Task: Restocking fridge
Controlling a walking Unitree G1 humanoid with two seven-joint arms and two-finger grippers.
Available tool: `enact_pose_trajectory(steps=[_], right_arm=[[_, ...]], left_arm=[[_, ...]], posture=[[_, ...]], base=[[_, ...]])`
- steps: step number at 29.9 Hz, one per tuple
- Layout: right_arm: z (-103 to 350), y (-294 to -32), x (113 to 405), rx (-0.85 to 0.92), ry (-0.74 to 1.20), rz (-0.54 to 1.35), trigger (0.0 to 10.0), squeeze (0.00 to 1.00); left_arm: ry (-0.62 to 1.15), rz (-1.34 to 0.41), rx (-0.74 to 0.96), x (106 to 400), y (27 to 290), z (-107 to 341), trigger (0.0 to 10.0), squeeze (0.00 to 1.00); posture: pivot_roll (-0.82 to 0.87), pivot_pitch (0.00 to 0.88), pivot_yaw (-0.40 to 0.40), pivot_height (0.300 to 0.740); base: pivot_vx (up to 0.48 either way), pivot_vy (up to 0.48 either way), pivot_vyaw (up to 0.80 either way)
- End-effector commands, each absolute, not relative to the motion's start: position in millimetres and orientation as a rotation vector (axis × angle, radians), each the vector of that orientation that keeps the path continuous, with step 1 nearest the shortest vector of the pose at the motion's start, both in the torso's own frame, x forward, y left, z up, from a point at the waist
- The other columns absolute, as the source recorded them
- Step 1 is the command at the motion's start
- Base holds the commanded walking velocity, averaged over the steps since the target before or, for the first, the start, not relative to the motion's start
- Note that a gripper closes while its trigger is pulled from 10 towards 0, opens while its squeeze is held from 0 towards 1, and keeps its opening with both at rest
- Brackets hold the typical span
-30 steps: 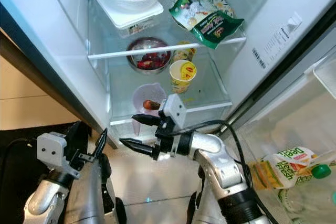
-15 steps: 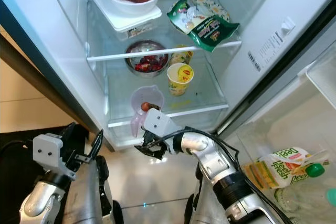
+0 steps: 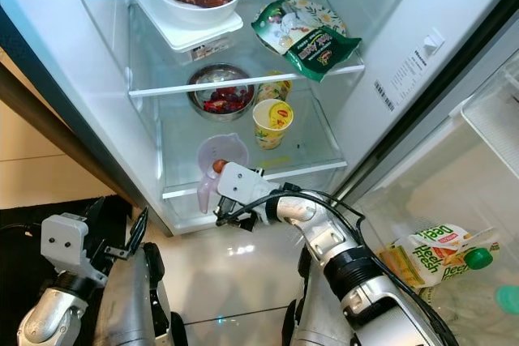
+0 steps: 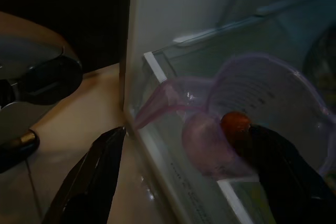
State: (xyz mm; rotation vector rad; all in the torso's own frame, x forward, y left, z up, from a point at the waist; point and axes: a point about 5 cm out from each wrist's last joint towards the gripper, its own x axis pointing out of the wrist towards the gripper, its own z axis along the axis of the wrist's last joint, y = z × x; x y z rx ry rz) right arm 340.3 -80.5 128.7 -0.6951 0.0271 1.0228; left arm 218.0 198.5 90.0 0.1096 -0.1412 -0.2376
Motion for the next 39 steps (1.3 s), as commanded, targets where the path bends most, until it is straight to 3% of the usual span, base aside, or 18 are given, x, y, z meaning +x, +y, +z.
enact_pose_trajectory(steps=[1,15,39], right_arm=[[121,-73,337,-0.718,0.03,1.057,10.0,0.0],[111,-54,336,-0.774,0.015,1.121,10.0,0.0],[112,-65,356,-0.981,0.046,0.993,10.0,0.0]], left_arm=[[-0.101,-0.25,0.133,209,203,83,10.0,0.0],[-0.098,-0.281,0.144,205,201,84,10.0,0.0],[-0.128,-0.297,0.146,211,195,92,10.0,0.0]], posture=[[0.17,0.276,-0.01,0.36],[0.18,0.29,-0.007,0.36],[0.19,0.298,-0.004,0.36]], base=[[0.0,0.0,0.0],[0.0,0.0,0.0],[0.0,0.0,0.0]])
